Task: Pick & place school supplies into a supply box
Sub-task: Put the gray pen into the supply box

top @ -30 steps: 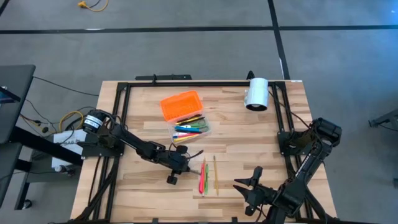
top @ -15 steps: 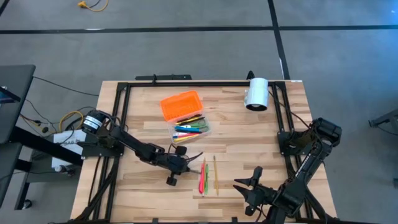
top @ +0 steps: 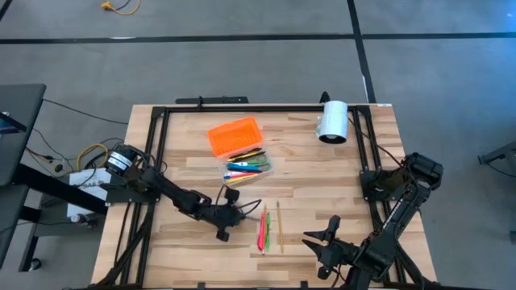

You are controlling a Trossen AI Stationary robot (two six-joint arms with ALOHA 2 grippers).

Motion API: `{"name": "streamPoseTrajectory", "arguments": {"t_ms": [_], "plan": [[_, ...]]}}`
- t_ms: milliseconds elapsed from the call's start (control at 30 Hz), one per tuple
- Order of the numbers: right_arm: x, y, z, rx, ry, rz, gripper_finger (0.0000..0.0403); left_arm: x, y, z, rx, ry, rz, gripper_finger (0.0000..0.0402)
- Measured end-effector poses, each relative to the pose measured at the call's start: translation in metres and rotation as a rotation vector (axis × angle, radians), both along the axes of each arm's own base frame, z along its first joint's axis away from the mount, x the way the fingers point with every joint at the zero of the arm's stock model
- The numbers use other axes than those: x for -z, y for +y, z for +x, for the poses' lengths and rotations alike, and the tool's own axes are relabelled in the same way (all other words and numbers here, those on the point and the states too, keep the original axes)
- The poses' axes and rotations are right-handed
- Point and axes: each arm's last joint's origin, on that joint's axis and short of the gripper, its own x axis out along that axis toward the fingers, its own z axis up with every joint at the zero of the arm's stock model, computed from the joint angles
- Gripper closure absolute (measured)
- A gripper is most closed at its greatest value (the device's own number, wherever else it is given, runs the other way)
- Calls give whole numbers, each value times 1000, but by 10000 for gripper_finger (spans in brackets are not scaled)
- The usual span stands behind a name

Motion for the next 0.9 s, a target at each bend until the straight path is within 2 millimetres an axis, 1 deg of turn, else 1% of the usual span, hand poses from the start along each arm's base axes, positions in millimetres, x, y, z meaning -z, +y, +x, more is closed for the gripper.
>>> {"name": "streamPoseTrajectory", "arguments": {"t_ms": [100, 267, 900], "plan": [[0, 0, 0, 0, 0, 0, 301, 0, 0, -1, -22, -11, 34, 382], [0, 0, 0, 3, -2, 5, 301, 0, 1, -1, -38, -16, 66, 387], [0, 0, 0, 4, -3, 7, 301, -4, -1, 3, -42, -27, 97, 382]]}}
